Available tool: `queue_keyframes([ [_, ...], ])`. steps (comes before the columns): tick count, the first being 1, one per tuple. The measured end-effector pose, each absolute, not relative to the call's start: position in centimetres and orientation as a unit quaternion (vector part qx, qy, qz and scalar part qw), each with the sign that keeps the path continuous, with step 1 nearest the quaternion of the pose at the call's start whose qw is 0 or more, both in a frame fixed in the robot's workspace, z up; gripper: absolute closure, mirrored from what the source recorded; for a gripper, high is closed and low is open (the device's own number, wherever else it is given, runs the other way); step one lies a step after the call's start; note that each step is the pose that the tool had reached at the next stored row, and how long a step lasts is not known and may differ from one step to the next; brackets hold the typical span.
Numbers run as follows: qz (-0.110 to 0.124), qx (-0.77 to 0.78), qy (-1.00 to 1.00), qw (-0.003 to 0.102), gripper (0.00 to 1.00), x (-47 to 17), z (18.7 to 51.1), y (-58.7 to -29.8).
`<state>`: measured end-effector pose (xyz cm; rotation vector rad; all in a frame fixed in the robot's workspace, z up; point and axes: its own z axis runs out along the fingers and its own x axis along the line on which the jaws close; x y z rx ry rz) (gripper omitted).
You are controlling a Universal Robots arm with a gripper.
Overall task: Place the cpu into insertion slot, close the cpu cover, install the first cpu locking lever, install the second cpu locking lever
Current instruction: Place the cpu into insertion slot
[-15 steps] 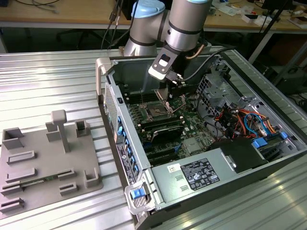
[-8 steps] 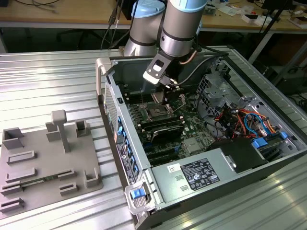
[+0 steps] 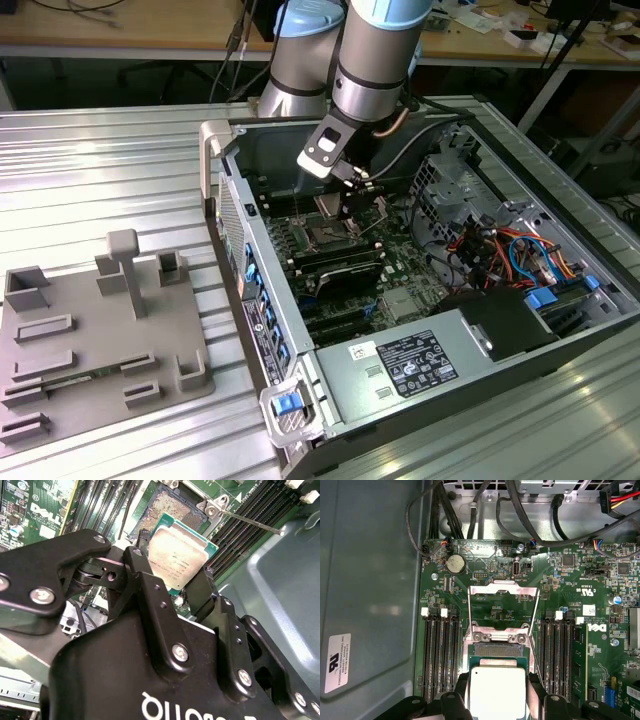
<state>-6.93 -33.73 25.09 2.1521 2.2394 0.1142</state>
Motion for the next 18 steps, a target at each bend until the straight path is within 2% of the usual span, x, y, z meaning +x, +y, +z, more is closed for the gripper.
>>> queue_keyframes([
  [10,0.037,0.692,0.72,0.017,0.45,-6.9,24.9,-33.7],
  [18,0.036,0.692,0.72,0.017,0.45,-6.9,23.1,-33.7],
])
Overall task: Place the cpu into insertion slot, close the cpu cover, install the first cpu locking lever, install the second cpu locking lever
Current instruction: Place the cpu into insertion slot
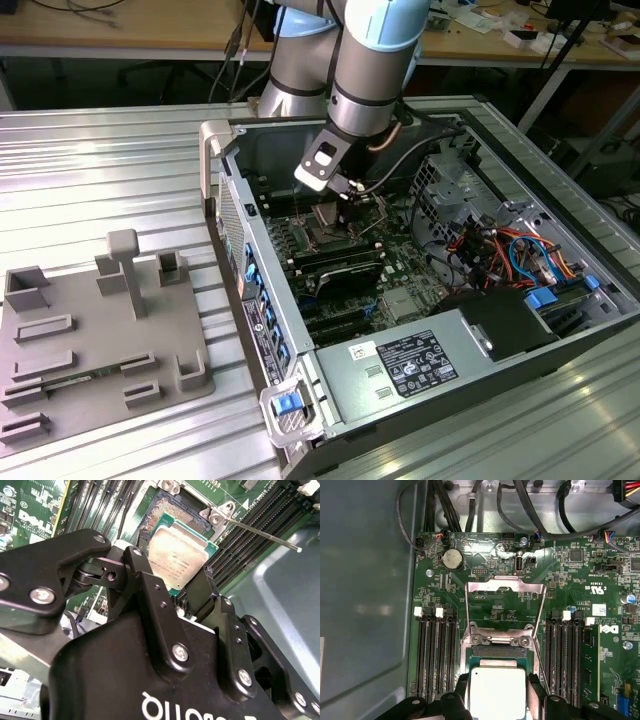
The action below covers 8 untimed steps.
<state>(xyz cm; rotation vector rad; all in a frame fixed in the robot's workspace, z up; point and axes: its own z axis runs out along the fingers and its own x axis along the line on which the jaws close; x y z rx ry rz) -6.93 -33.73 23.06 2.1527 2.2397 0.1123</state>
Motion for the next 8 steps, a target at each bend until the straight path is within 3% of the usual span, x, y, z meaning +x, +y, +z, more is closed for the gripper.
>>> queue_keyframes([
  [8,0.036,0.692,0.72,0.017,0.45,-6.92,22.78,-33.73],
])
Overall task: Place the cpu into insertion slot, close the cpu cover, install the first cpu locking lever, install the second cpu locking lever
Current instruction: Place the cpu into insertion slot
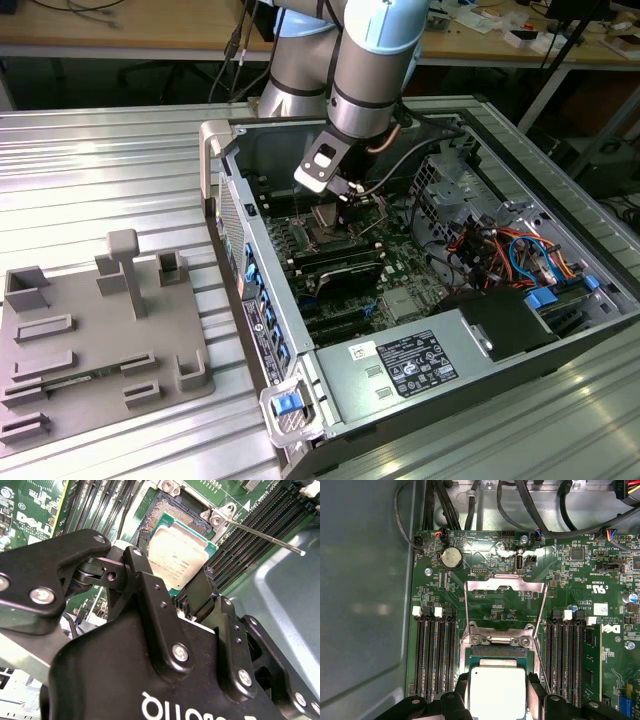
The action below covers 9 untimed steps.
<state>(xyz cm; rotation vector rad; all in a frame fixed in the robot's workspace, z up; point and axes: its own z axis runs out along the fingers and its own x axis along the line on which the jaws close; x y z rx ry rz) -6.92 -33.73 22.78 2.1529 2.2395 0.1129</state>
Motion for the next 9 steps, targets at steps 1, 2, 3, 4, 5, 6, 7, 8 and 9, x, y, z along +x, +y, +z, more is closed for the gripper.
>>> queue_keyframes([
  [1,0.036,0.692,0.72,0.017,0.45,-6.93,22.76,-33.73],
  [2,0.036,0.692,0.72,0.017,0.45,-6.93,22.73,-33.73],
  [3,0.036,0.692,0.72,0.017,0.45,-6.92,22.68,-33.73],
  [4,0.036,0.692,0.72,0.017,0.45,-6.93,22.63,-33.74],
  [5,0.036,0.692,0.72,0.017,0.45,-6.93,22.63,-33.74],
  [6,0.036,0.692,0.72,0.017,0.45,-6.93,22.57,-33.73],
  [7,0.036,0.692,0.72,0.017,0.45,-6.93,22.52,-33.73],
  [8,0.036,0.692,0.72,0.017,0.45,-6.93,22.52,-33.73],
  [9,0.036,0.692,0.72,0.017,0.45,-6.93,22.52,-33.74],
])
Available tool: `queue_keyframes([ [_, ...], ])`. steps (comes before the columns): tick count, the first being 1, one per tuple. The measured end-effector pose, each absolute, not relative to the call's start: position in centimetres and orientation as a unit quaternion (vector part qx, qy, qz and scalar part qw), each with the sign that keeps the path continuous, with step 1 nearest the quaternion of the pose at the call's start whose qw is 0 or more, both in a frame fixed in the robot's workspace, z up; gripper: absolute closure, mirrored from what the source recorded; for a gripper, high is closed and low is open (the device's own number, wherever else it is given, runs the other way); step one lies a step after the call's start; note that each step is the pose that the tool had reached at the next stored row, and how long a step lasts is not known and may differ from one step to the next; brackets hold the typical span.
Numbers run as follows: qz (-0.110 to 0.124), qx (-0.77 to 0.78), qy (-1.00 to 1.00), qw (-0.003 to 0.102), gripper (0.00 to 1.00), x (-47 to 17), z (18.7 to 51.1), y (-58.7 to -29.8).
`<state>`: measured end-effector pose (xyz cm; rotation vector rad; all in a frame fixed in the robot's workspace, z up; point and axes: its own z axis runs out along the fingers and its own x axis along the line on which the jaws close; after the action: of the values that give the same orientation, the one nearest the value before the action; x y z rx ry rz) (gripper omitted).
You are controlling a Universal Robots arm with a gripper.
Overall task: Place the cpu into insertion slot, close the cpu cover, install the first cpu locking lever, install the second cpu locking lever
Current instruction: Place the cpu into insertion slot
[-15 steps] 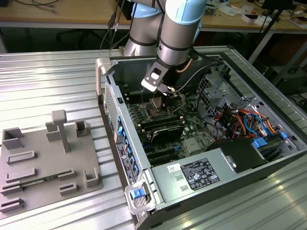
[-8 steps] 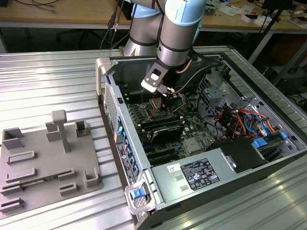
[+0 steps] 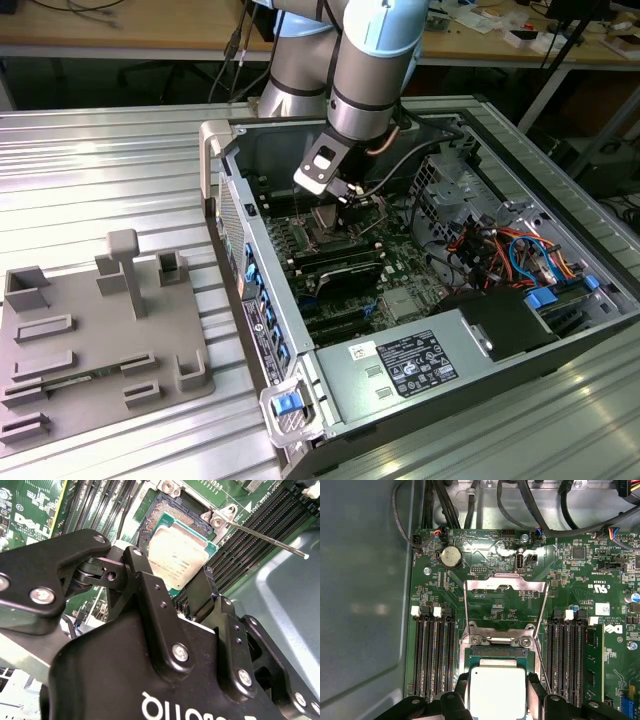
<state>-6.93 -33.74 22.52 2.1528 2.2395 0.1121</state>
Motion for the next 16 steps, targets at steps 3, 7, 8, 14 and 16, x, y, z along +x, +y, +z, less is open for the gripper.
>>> queue_keyframes([
  [3,0.036,0.692,0.72,0.017,0.45,-6.9,22.5,-33.7],
  [7,0.036,0.692,0.72,0.017,0.45,-6.9,22.5,-33.7],
  [8,0.036,0.692,0.72,0.017,0.45,-6.9,22.5,-33.7],
  [14,0.019,0.692,0.721,0.025,0.45,-6.9,21.3,-33.4],
  [16,0.017,0.692,0.721,0.027,0.45,-6.9,21.2,-33.4],
])
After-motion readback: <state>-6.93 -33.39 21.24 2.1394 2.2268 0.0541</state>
